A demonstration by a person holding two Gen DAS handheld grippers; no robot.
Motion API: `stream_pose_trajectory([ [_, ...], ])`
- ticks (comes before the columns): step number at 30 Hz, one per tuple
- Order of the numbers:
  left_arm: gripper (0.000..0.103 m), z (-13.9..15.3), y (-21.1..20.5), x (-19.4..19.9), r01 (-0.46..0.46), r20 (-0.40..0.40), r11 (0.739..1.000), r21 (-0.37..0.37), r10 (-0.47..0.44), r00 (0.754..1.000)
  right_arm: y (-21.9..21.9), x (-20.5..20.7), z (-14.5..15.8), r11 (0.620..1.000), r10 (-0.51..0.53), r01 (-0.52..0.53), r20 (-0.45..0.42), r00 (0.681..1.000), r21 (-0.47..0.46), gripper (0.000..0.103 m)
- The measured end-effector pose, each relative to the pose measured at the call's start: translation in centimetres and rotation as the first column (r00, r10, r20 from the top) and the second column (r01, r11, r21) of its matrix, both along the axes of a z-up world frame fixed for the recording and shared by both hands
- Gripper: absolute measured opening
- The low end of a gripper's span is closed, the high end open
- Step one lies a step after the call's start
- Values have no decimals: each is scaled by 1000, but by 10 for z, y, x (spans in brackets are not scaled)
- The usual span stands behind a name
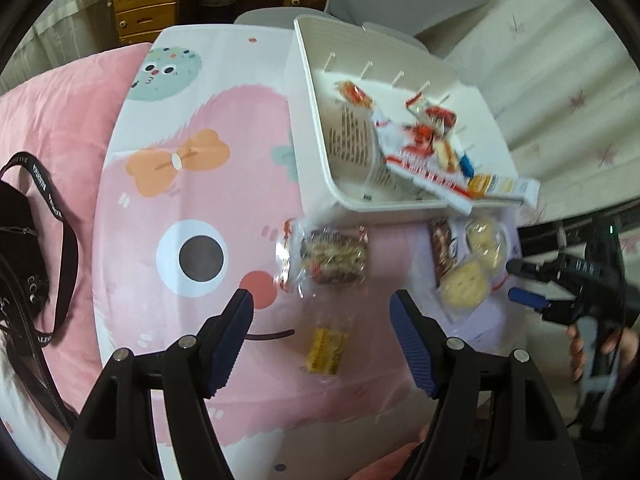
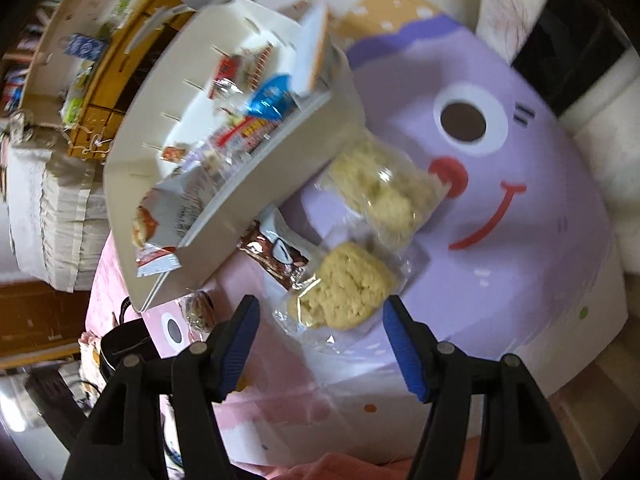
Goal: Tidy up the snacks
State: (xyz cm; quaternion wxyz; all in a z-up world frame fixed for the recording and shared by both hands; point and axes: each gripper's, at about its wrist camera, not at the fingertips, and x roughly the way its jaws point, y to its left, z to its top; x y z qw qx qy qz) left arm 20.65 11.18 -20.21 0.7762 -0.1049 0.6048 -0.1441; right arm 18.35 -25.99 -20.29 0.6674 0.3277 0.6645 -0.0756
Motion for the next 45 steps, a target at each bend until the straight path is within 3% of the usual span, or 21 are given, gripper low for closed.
stream_pose_trajectory([
  [6, 69, -22, -16, -6, 79, -19, 995, 54, -78, 997, -4, -2, -27, 995, -94, 96, -101, 990, 16, 64],
  [11, 69, -44, -29, -9, 131, -91, 990, 58, -126, 988, -10, -4, -49, 984, -175, 174, -202, 964, -21, 64],
  [18, 69, -71, -42, -16, 170, -160, 982, 82, -156, 975, -11, -6, -60, 968, -247, 250, -220, 944, -16, 65],
  [25, 68, -90, -50, -20, 199, -202, 975, 102, -176, 964, -6, 6, -69, 966, -258, 257, -243, 935, -37, 69],
  [33, 54, -100, -65, -23, 234, -217, 963, 132, -203, 955, 0, 9, -75, 964, -267, 258, -267, 926, -69, 69],
  [35, 45, -99, -67, -22, 241, -205, 961, 135, -211, 956, 2, 8, -75, 964, -267, 256, -272, 925, -73, 69],
  [39, 31, -100, -70, -21, 233, -202, 966, 110, -208, 957, 9, 4, -70, 964, -267, 256, -260, 928, -77, 56],
  [45, 28, -101, -68, -20, 218, -208, 974, 61, -201, 957, 37, 2, -68, 969, -246, 228, -254, 935, -99, 54],
])
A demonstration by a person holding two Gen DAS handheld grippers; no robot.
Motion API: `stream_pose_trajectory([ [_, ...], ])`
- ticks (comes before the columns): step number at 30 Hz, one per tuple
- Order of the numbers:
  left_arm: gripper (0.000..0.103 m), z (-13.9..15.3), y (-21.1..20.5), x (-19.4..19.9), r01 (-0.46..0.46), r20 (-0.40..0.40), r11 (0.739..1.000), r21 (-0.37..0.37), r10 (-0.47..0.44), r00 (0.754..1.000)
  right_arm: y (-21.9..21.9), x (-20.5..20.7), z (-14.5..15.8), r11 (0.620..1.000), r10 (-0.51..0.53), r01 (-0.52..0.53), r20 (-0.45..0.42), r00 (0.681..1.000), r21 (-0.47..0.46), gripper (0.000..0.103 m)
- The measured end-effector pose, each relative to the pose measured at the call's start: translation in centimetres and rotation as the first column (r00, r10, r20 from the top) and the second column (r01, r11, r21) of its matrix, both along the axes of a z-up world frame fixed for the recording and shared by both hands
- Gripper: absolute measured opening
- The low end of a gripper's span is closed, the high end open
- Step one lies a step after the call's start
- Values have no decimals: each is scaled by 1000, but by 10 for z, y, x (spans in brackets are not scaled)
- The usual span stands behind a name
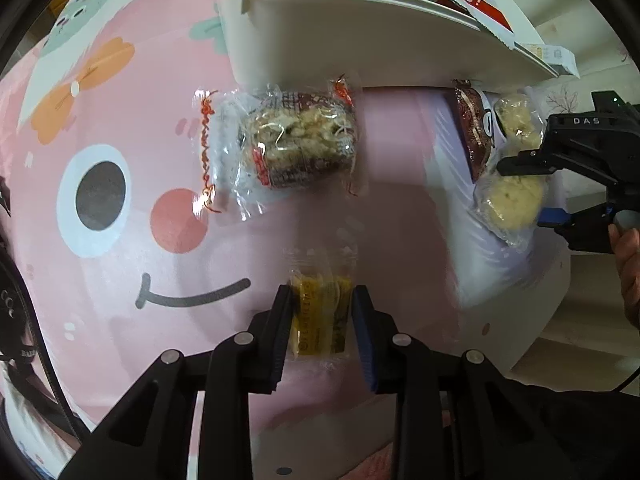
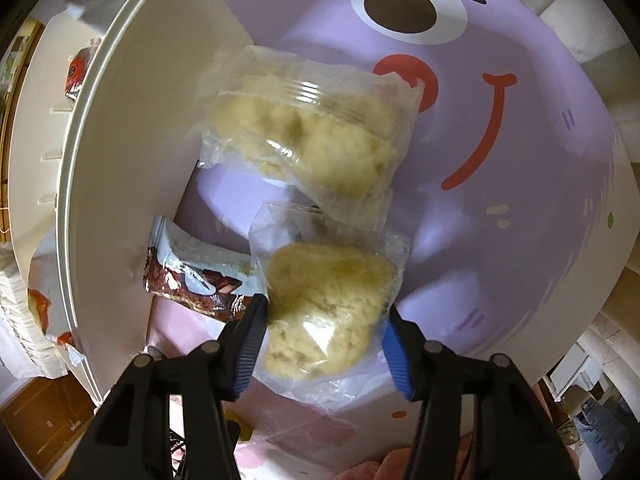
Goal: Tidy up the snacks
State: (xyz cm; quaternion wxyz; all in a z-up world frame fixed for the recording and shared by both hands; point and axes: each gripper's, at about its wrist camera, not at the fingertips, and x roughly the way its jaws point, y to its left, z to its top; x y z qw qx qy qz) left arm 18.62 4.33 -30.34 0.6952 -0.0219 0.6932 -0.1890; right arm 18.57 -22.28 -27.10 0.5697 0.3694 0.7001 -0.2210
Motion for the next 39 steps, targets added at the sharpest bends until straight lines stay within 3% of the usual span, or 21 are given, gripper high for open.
stream_pose_trajectory([
  [12, 26, 1, 38, -11, -112, -13, 994, -12, 112, 994, 57, -11, -1, 992, 122, -121, -28, 992, 40, 53],
  [21, 24, 24, 48, -6, -171, 16, 985, -25, 172, 985, 113, 4, 16, 939, 341, -342, 29, 940, 40, 53],
  [26, 23, 51, 55, 4, -186, 56, 982, -25, 187, 981, 129, 14, 26, 885, 463, -465, 104, 880, 1, 53],
  [27, 21, 56, 56, 5, -186, 65, 982, -26, 188, 980, 133, 16, 32, 874, 484, -486, 126, 866, -10, 53],
  [28, 11, 62, 58, 7, -188, 74, 982, -27, 189, 979, 134, 19, 33, 864, 500, -503, 142, 854, -19, 53],
  [39, 10, 118, 64, 37, -169, 164, 984, -54, 176, 971, 130, 48, 101, 746, 662, -650, 275, 697, -147, 53],
])
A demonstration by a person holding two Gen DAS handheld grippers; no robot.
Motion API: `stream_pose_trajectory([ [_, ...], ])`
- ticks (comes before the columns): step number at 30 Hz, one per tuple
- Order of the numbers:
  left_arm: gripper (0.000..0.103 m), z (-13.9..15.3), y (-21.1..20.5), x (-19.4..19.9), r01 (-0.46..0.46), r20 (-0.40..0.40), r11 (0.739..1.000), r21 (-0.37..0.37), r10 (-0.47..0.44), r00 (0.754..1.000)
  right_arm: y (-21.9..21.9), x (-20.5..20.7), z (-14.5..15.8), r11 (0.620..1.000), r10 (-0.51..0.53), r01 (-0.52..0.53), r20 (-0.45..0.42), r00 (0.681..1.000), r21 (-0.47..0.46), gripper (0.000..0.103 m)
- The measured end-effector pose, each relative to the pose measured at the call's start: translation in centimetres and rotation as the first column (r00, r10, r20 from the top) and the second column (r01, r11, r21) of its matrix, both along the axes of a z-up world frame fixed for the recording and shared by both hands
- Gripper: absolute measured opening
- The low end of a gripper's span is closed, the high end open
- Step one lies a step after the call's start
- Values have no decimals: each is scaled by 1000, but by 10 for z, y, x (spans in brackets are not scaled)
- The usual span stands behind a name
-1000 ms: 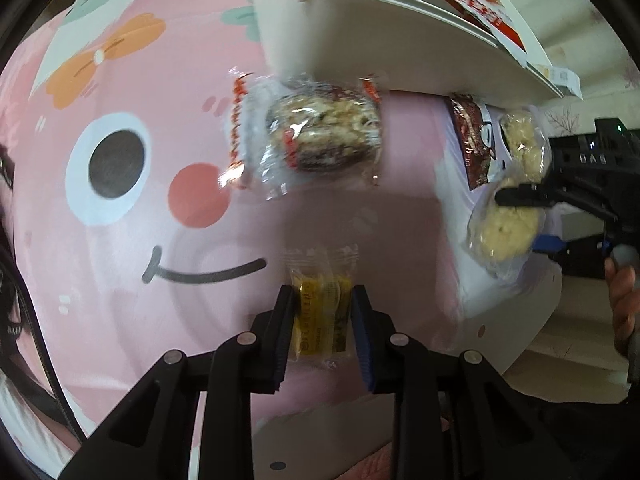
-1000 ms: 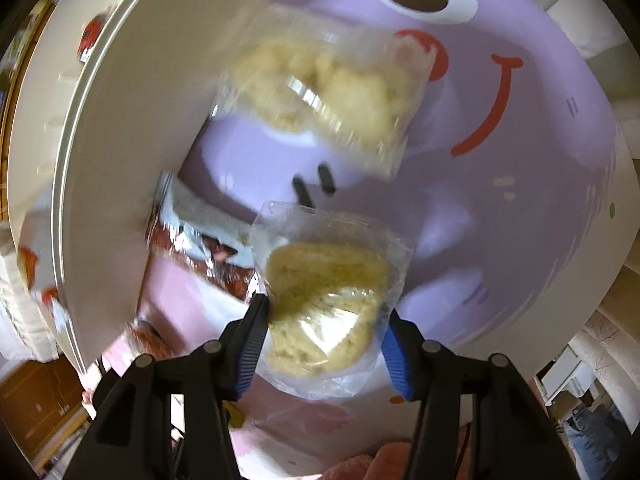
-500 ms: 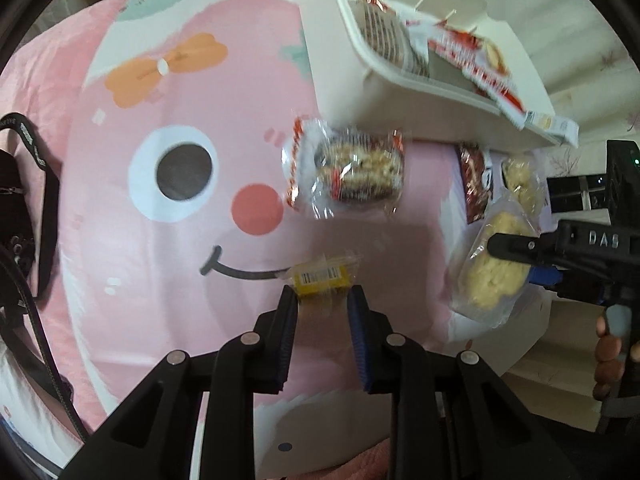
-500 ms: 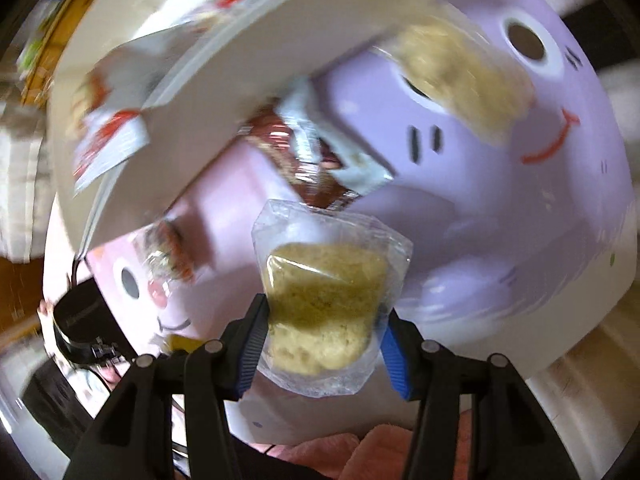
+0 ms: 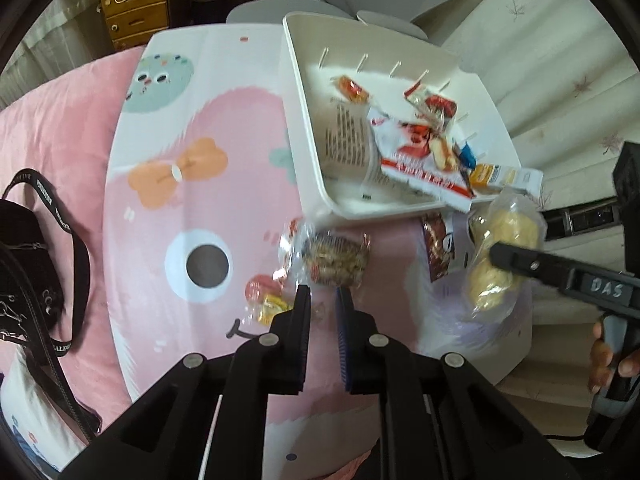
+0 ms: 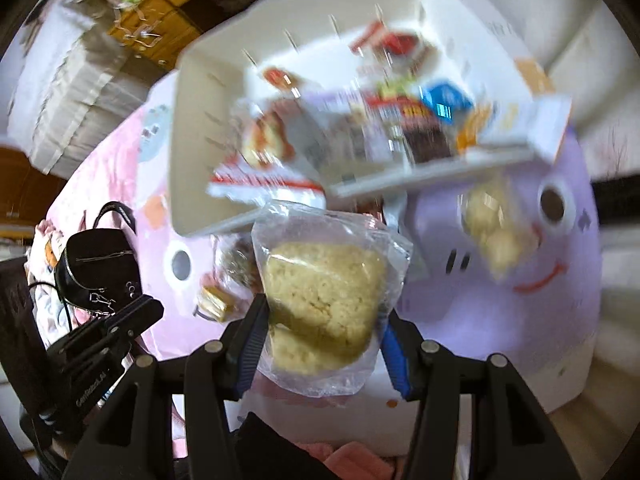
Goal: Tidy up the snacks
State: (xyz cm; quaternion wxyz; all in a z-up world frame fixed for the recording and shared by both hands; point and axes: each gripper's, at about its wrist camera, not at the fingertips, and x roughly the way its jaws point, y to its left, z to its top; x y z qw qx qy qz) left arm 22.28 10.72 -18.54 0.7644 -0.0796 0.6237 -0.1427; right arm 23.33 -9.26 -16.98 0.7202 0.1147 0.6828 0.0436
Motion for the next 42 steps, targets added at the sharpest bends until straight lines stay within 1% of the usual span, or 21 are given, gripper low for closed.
stream_pose_trajectory([
  [3, 10, 4, 1, 3, -7, 13, 1000, 1, 7, 1000, -6, 12, 22, 1000, 21, -19, 82, 996, -23, 53],
  [4, 10, 4, 3, 4, -8, 18, 1000, 4, 8, 1000, -10, 17, 29, 999, 31, -26, 121, 992, -43, 53],
  [7, 10, 4, 5, 4, -24, 33, 1000, 10, 23, 999, -23, 26, 48, 995, 54, -36, 195, 979, -94, 53],
  [10, 11, 5, 7, 5, -27, 28, 1000, 10, 26, 999, -37, 35, 58, 993, 46, -19, 236, 971, -113, 53],
  [14, 12, 7, 9, 3, -24, 45, 1000, 19, 23, 999, -50, 41, 62, 986, 61, -14, 282, 957, -167, 53],
  [15, 13, 8, 9, 2, -27, 48, 999, 16, 26, 999, -54, 42, 62, 986, 55, -6, 286, 957, -168, 53],
  [17, 19, 9, 10, 1, -32, 49, 999, 16, 32, 998, -64, 47, 59, 988, 25, 20, 285, 958, -153, 53],
  [19, 22, 10, 10, -1, -36, 53, 999, 14, 35, 998, -73, 49, 54, 988, -16, 56, 270, 963, -144, 57],
  [20, 23, 11, 10, -2, -38, 57, 999, 14, 37, 998, -76, 49, 54, 986, -28, 71, 269, 963, -150, 62],
  [21, 24, 11, 10, -3, -40, 59, 999, 14, 39, 997, -79, 48, 53, 984, -41, 87, 273, 961, -158, 64],
  [23, 29, 12, 10, -5, -47, 60, 999, 11, 46, 997, -83, 45, 54, 983, -47, 93, 278, 960, -157, 65],
  [28, 37, 12, 4, -8, -53, 63, 999, -1, 53, 997, -92, 33, 55, 985, -66, 108, 280, 958, -137, 65],
  [30, 43, 11, -1, -9, -48, 64, 999, 0, 47, 997, -96, 27, 55, 984, -68, 113, 286, 956, -141, 65],
  [32, 53, 11, -7, -10, -44, 66, 999, -4, 44, 997, -100, 19, 53, 982, -67, 114, 293, 954, -149, 65],
  [33, 55, 10, -10, -10, -42, 63, 999, -9, 43, 997, -102, 17, 52, 982, -65, 113, 293, 954, -153, 65],
  [36, 58, 9, -23, -13, -39, 58, 999, 9, 38, 998, -110, 3, 46, 981, -53, 104, 289, 956, -164, 65],
  [38, 63, 9, -32, -17, -38, 64, 999, 28, 36, 997, -115, -4, 42, 982, -39, 89, 282, 959, -167, 65],
  [40, 63, 9, -41, -21, -34, 64, 999, 39, 32, 997, -123, -12, 38, 983, -22, 73, 287, 958, -168, 65],
  [42, 63, 7, -51, -25, -31, 57, 998, 52, 28, 998, -129, -19, 37, 985, -13, 65, 309, 951, -160, 65],
])
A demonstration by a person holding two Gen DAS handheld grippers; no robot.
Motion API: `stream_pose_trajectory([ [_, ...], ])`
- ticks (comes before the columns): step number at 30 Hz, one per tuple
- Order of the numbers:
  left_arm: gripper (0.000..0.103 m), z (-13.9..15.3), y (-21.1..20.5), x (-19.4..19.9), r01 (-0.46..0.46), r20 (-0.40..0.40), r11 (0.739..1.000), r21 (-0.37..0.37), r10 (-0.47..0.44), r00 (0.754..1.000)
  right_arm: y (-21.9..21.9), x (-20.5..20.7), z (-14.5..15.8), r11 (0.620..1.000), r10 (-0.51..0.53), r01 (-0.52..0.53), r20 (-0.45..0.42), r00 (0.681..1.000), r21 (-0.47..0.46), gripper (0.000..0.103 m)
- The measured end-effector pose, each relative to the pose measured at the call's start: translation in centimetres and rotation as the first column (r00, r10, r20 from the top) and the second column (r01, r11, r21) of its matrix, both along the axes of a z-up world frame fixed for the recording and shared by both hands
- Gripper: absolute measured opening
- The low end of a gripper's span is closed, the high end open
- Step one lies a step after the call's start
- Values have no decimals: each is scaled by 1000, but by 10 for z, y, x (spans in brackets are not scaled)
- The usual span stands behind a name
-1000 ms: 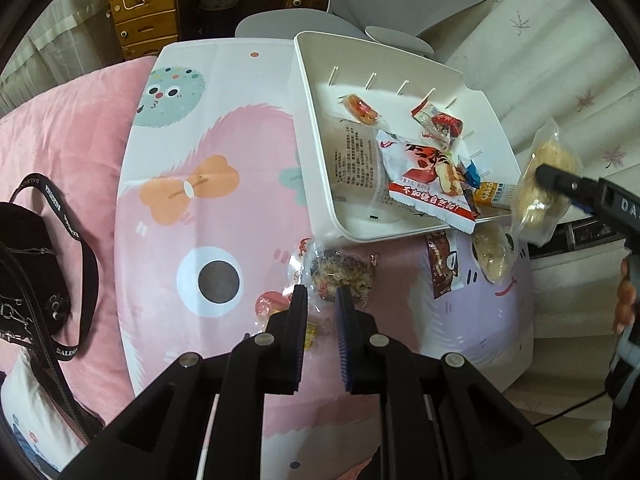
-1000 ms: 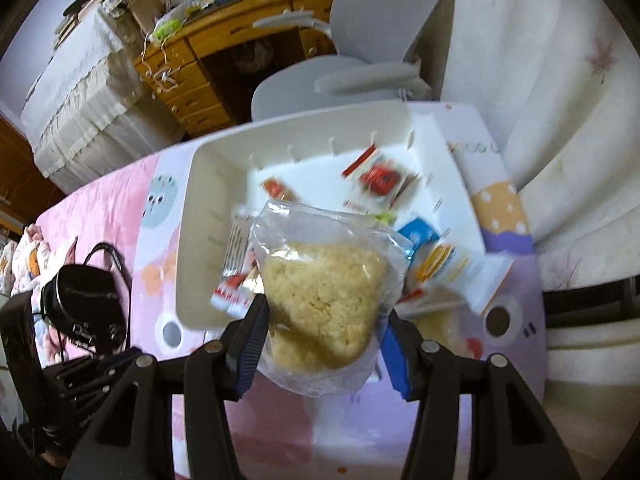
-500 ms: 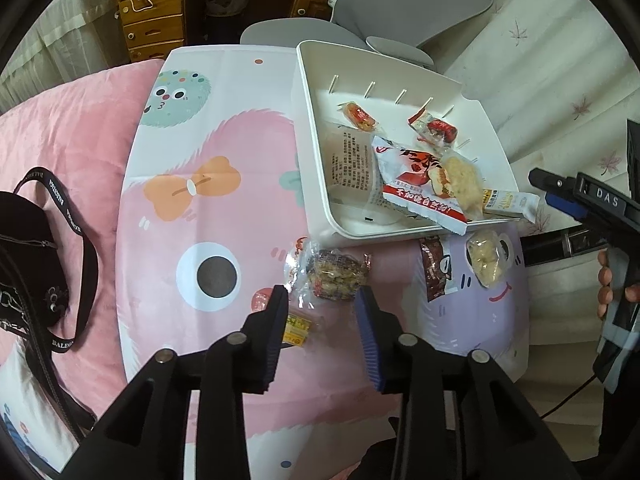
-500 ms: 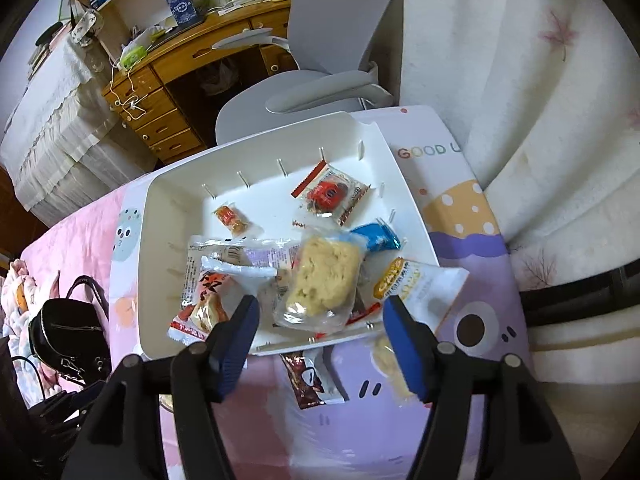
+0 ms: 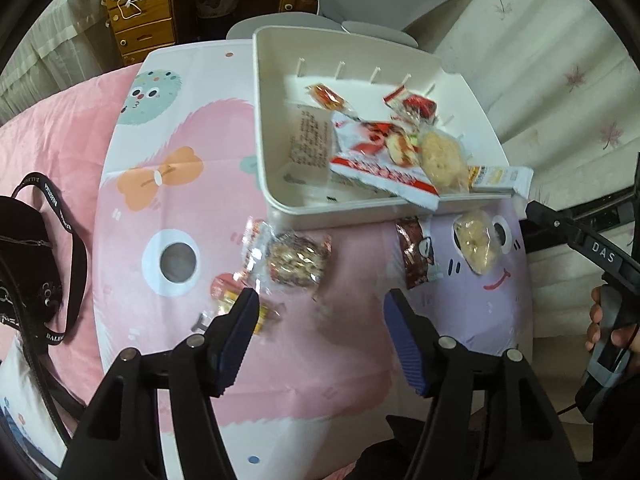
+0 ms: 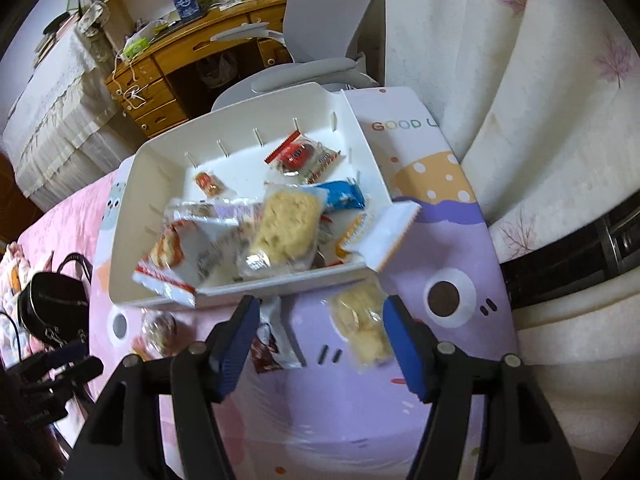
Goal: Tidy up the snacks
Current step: 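Withdraw both tools from the box toward the remaining snacks, then lower the left tool onto the brown chocolate pack while the right tool lowers to a clear pastry pack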
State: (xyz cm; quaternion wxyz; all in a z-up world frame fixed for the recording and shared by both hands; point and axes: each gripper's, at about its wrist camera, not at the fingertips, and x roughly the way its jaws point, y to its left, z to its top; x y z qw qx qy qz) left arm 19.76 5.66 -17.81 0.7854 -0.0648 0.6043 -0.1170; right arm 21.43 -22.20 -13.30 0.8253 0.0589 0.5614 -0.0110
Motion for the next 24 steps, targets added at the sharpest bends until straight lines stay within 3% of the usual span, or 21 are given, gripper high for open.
stream_pose_trajectory([
  [6, 65, -2, -29, -12, -99, -34, 995, 13, 99, 994, -25, -17, -4, 998, 46, -49, 64, 997, 40, 65],
  [11, 71, -7, -57, -18, -149, -48, 988, 31, 150, 988, -38, -25, -6, 989, 137, -143, 130, 982, 36, 65],
  [17, 71, -23, -93, -17, -187, -42, 982, 29, 188, 981, -47, -35, -20, 962, 260, -271, 166, 951, 45, 65],
  [24, 74, -44, -125, -5, -188, -11, 981, 44, 188, 982, -58, -40, -47, 940, 321, -336, 179, 930, 58, 65],
])
